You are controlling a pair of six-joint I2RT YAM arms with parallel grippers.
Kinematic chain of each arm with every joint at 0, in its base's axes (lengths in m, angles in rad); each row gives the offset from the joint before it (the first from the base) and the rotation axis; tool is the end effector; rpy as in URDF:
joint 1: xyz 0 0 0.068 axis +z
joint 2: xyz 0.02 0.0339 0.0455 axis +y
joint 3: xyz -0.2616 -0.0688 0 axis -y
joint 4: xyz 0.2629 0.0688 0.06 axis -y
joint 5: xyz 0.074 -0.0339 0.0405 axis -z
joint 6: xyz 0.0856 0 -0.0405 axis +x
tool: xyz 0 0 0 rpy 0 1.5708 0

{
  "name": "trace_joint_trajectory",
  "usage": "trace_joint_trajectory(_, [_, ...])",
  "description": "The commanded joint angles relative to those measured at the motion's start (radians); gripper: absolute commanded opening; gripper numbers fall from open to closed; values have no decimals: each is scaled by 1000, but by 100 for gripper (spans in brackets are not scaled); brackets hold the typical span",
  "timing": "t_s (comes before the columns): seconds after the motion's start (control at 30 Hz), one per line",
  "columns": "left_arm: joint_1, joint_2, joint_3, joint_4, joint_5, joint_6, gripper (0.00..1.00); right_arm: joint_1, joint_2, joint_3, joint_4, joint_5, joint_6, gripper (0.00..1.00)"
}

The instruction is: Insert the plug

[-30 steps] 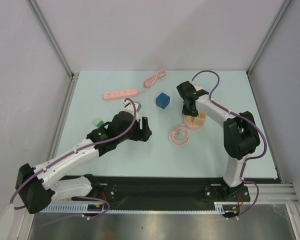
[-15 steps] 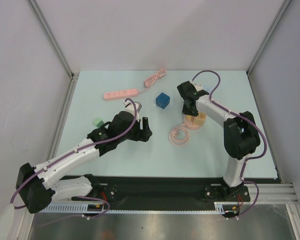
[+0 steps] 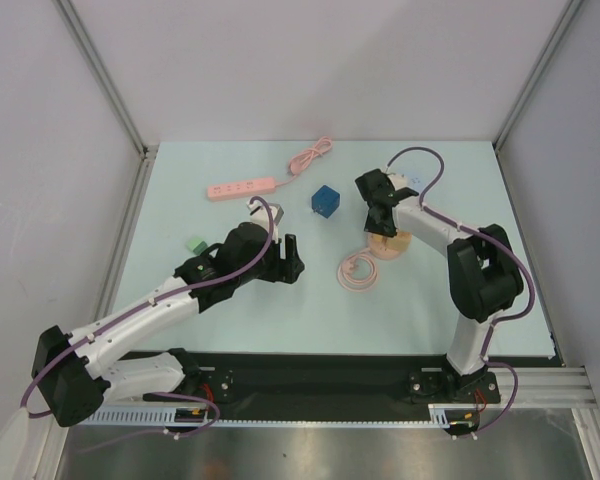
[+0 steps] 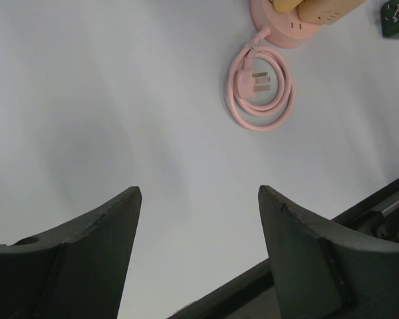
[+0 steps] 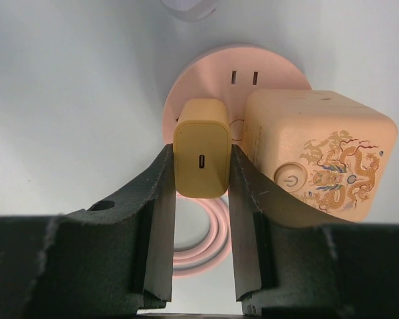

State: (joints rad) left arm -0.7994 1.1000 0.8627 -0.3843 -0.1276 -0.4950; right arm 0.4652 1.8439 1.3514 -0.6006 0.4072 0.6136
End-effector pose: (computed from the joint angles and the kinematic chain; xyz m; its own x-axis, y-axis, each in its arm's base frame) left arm 0.2171 -0.2076 0.2506 -0.6608 0.0037 -0.7506 0.3694 0.8721 -0.3210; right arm 0.3912 0.1584 0.1584 -0.7924 0.1939 -0.5784 0.2533 0.9671 -0.0228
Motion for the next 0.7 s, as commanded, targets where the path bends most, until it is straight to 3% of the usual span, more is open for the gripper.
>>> trace_joint_trajectory(0.0, [6, 0, 4, 21, 6, 18, 77, 0, 20, -67, 4, -21, 44, 0])
trace_joint_trajectory(0.67, [8, -9, 4, 15, 5, 15, 77, 23, 106, -219, 91, -143, 106, 0])
